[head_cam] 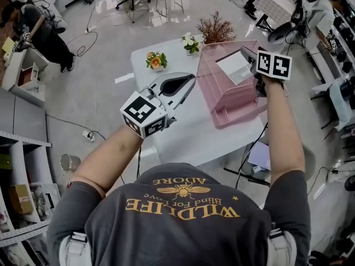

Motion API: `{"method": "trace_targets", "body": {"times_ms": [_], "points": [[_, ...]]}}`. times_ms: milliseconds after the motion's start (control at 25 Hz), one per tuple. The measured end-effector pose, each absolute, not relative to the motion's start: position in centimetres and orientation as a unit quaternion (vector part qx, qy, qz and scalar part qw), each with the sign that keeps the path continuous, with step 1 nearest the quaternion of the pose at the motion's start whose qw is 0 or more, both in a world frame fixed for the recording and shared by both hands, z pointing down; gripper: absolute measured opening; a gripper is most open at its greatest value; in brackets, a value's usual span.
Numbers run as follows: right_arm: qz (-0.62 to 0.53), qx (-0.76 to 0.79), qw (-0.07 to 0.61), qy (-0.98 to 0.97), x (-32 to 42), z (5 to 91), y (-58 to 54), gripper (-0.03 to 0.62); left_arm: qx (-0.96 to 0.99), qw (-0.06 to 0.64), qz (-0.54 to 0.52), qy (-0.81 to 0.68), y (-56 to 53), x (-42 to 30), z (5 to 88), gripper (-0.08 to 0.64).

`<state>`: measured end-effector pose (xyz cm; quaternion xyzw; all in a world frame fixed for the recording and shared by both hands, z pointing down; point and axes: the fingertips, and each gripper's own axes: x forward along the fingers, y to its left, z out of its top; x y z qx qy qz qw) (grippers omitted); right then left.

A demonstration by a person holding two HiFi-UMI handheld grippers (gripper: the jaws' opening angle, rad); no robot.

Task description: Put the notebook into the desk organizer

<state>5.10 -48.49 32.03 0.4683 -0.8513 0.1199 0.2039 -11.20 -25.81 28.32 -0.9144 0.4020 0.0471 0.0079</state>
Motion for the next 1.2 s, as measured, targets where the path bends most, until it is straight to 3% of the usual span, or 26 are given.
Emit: {"method": "trace_targets", "body": {"times_ms": [200, 480, 960, 1200], "points": [[0.103, 0.374, 0.122, -0.913, -0.7, 28.1, -43.7, 0.313, -0.895, 0.002, 0.053, 0.443, -24.4, -14.9, 27.4, 0.002], [0.080, 0.237, 0.037, -0.968, -9.1, 25.9, -35.3, 0.198, -0.849, 0.011, 0.053, 0.526, -20.5, -23.1, 27.0, 0.002], [0.064, 0.094, 0.027, -0.993, -19.5, 29.2, -24.0, 0.006, -0.762, 0.001, 0.069, 0.644, -10.4, -34.1, 28.3, 0.002], [0.056, 0.081, 0.033, -0.995, -21.1, 30.3, -22.6, 0.002, -0.739, -0.004, 0.063, 0.671, -7.2, -36.4, 29.4, 0.002]]}}
